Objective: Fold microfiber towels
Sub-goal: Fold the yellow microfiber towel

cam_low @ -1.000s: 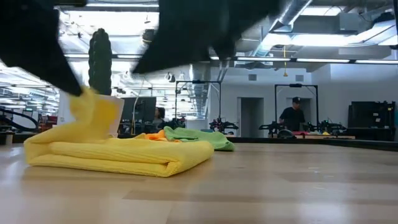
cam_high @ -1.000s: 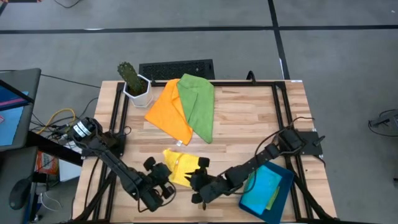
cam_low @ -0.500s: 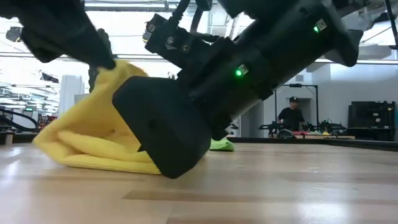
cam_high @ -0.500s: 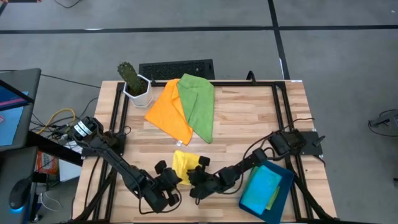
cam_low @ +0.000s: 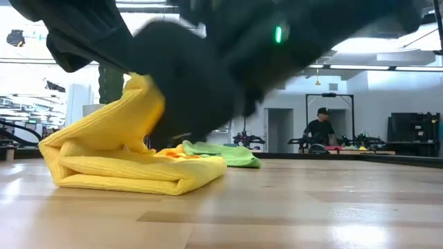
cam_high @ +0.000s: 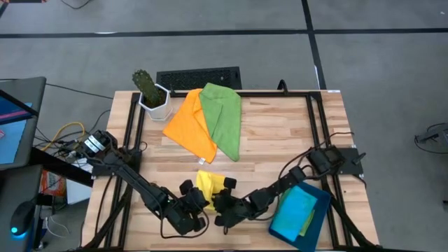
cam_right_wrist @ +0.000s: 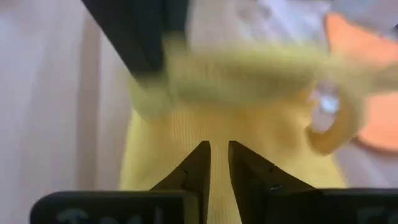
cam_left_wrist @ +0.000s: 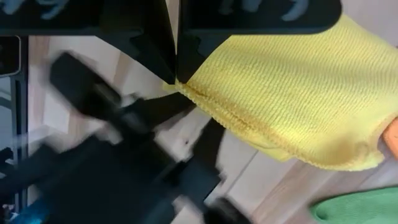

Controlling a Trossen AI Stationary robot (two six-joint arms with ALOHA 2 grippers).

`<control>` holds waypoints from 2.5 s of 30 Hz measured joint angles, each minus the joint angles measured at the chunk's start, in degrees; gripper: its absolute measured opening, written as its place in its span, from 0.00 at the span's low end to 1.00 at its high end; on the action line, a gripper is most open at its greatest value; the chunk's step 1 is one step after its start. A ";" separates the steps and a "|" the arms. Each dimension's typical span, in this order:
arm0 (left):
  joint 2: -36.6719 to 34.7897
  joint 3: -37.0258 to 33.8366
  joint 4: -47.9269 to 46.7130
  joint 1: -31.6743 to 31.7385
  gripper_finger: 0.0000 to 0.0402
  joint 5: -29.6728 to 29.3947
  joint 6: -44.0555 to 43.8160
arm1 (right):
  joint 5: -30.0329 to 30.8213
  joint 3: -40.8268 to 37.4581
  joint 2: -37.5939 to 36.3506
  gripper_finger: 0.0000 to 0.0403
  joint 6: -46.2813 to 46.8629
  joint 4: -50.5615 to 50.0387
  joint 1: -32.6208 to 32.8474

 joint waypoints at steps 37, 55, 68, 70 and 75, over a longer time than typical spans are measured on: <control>0.07 -3.72 17.54 3.45 0.00 3.95 13.65 | 14.59 0.09 -2.32 0.20 -3.42 -12.04 -0.74; 2.59 -8.22 30.59 5.87 0.00 5.96 14.29 | 17.60 0.13 -8.91 0.20 18.22 -37.66 2.79; 10.51 -7.63 36.19 8.54 0.00 10.74 13.79 | 17.47 0.14 -8.99 0.20 17.19 -31.08 3.51; 10.51 -7.61 36.44 8.77 0.00 11.45 13.95 | 17.69 -0.27 -8.84 0.20 15.42 -28.53 3.51; 10.51 -7.61 36.65 8.77 0.00 12.31 14.60 | 15.92 -4.46 -8.77 0.20 9.87 -16.72 3.03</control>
